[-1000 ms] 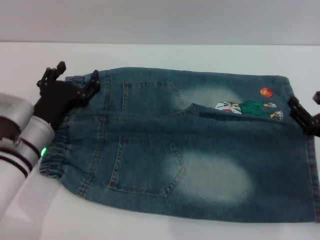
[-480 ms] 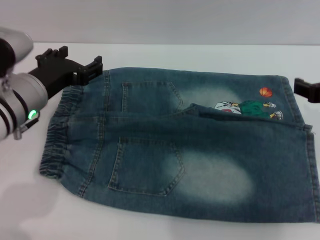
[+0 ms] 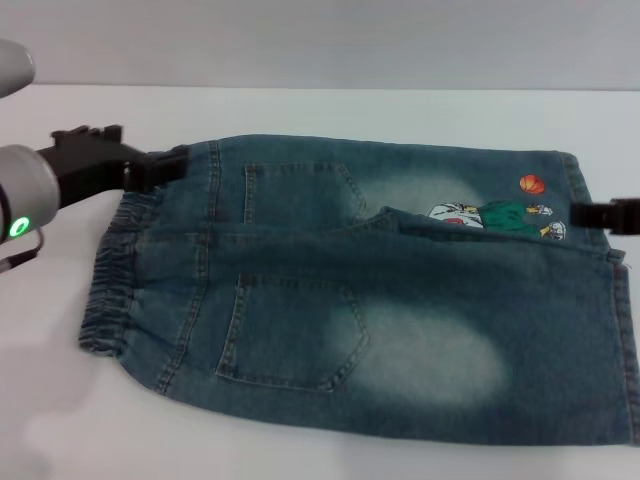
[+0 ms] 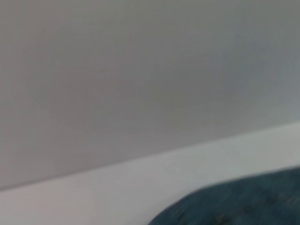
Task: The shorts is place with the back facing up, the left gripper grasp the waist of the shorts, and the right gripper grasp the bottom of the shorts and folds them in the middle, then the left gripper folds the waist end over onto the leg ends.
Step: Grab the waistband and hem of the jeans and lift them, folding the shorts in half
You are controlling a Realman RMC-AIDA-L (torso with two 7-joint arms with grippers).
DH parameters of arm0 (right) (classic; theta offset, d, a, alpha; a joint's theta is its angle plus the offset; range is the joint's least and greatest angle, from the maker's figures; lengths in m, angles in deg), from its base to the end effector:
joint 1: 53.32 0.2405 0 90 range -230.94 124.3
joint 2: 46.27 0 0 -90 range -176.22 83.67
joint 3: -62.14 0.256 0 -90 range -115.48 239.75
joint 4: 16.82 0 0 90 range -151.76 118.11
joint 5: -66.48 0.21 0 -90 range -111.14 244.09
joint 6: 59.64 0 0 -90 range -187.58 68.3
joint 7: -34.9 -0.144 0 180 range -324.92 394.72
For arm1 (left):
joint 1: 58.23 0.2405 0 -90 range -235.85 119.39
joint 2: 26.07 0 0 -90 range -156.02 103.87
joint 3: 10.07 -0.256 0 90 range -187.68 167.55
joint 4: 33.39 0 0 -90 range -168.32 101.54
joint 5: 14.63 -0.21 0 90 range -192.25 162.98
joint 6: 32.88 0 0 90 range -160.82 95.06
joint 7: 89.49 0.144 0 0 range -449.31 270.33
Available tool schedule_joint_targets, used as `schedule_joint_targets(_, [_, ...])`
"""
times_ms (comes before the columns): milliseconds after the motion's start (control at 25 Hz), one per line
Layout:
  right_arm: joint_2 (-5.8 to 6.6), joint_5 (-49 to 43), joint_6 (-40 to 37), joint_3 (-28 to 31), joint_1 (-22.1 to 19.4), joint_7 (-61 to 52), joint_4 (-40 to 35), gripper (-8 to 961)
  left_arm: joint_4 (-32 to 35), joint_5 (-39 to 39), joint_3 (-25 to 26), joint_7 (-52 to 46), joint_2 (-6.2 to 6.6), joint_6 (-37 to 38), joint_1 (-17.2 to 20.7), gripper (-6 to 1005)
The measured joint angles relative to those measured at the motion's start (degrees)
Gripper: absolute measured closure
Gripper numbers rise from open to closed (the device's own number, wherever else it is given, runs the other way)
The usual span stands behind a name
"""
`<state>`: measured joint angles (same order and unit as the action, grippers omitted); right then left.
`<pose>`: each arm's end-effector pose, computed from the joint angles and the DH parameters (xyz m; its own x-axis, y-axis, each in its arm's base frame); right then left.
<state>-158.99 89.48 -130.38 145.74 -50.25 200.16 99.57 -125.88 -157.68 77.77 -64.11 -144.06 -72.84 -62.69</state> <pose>0.1860 0.2890 0.0644 0.4690 -0.7429 -0.4777 -0.7986 -0.1257 -0.5886 -0.2215 0.3392 0.0324 0.7532 0.4898 0.4391 0.6361 -0.3723 -0.6759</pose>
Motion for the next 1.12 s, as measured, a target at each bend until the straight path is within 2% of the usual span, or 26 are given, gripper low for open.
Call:
schedule_joint_targets(80, [-0.08,0.5,-0.9,-0.1,0.3,0.0,-0.2,264,-0.4,-4.0,0.1,-3.0,-0.01,-1.9,-0.1,179])
schedule_joint_targets(160, [-0.65,0.3,-1.7,0.0,0.3,0.0,-0.3,264,-0.3,-5.9,0.1,-4.6,0.06,-3.8,-0.6,184])
schedule_joint_targets(320, [-1.18,0.3,-4.5,0.2,0.0,0.0,-0.5,264,-0.1,-7.1,0.3,-5.5,0.11,-6.7,-1.1,192])
schedule_joint_targets(400, [-1.91,0.3,-5.8,0.3,-0.6,0.0,-0.5,263,-0.3,-8.2,0.9,-5.9,0.07,-9.6,-1.1,197])
schedule_joint_targets(560, [-3.36,-0.6,-7.8,1.4,-2.4,0.0,-0.6,263,-0.5,-8.4,1.3,-6.1,0.08,-10.8,-1.1,205])
schedule_joint_targets(720, [-4.72,-0.7,-8.7,2.3,-4.3,0.1,-1.3,263,-1.1,-9.1,5.4,-7.1,0.11,-21.6,-1.9,214])
schedule_joint_targets(800, [-5.47,-0.9,-8.8,2.6,-5.6,0.1,-1.3,263,-1.5,-9.9,5.8,-7.9,0.1,-23.7,-2.1,218])
schedule_joint_targets(920, [-5.53,-0.9,-8.8,2.9,-5.8,0.1,-1.7,264,-2.1,-12.9,5.8,-9.6,0.07,-26.6,-2.3,224])
schedule_joint_targets(960, [-5.54,-0.9,-8.8,3.0,-5.8,0.1,-1.9,264,-2.4,-16.0,5.6,-11.4,0.02,-30.0,-3.0,226])
schedule_joint_targets(1120, [-5.56,-1.6,-8.3,3.2,-5.0,0.1,-3.4,263,-2.7,-17.9,5.6,-14.2,0.02,-36.2,-5.3,235])
